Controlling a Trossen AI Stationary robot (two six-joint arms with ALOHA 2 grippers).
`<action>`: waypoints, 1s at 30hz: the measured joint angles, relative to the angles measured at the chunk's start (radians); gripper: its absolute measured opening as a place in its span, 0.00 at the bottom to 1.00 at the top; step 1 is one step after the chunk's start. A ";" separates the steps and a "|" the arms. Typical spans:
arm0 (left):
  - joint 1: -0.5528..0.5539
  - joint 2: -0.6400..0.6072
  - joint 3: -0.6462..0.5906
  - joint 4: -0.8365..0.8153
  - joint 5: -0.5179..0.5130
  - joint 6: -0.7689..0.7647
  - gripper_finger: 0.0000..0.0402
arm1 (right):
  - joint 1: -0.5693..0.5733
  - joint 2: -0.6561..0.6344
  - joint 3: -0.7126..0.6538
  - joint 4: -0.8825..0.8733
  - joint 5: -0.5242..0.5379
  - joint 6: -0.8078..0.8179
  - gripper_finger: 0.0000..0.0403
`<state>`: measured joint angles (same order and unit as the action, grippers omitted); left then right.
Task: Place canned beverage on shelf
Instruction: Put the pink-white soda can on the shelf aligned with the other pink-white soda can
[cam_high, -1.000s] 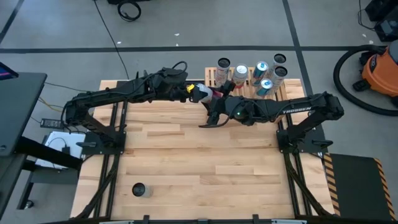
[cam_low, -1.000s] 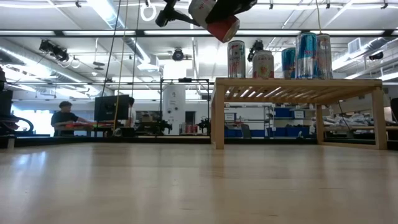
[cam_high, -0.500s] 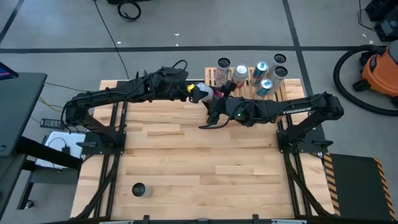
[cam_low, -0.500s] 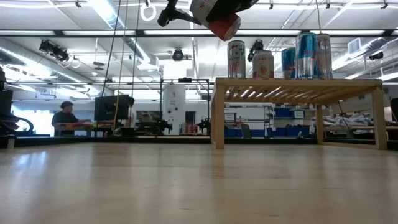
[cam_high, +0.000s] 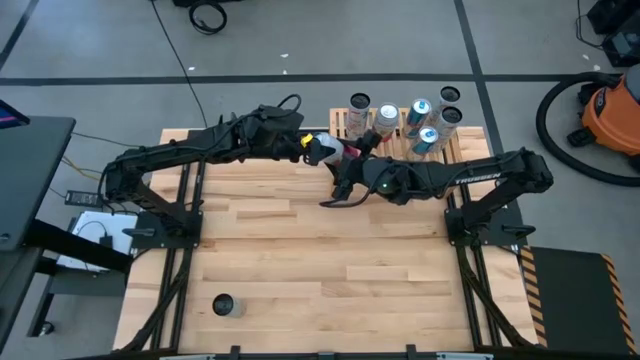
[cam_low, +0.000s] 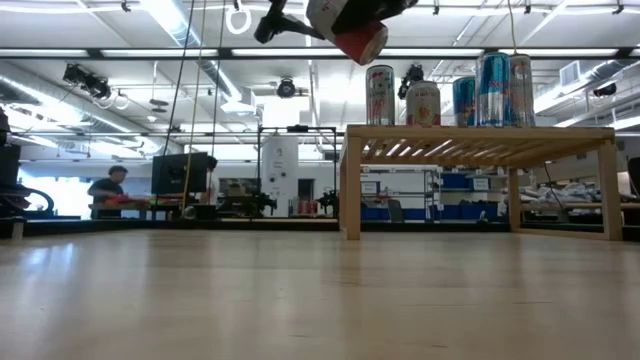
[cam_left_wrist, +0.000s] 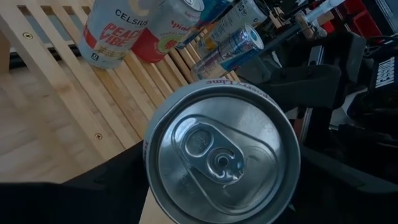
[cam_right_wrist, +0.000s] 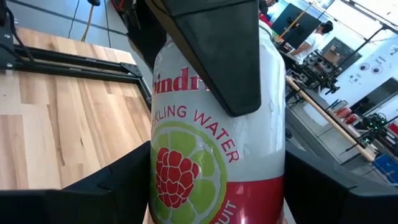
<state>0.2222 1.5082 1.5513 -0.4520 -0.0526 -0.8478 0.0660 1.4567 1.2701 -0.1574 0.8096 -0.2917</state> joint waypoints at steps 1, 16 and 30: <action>0.000 0.000 0.000 0.003 0.002 0.001 0.80 | 0.000 0.000 0.000 -0.001 0.005 0.006 0.75; -0.001 -0.004 0.000 0.006 0.025 0.013 0.92 | 0.000 -0.002 -0.001 -0.102 0.123 0.131 0.75; 0.002 -0.003 0.000 0.010 0.022 0.317 0.92 | 0.000 -0.013 -0.001 -0.242 0.215 0.378 0.75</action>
<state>0.2241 1.5055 1.5513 -0.4422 -0.0305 -0.5308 0.0662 1.4437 1.2690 -0.3994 1.0247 0.0861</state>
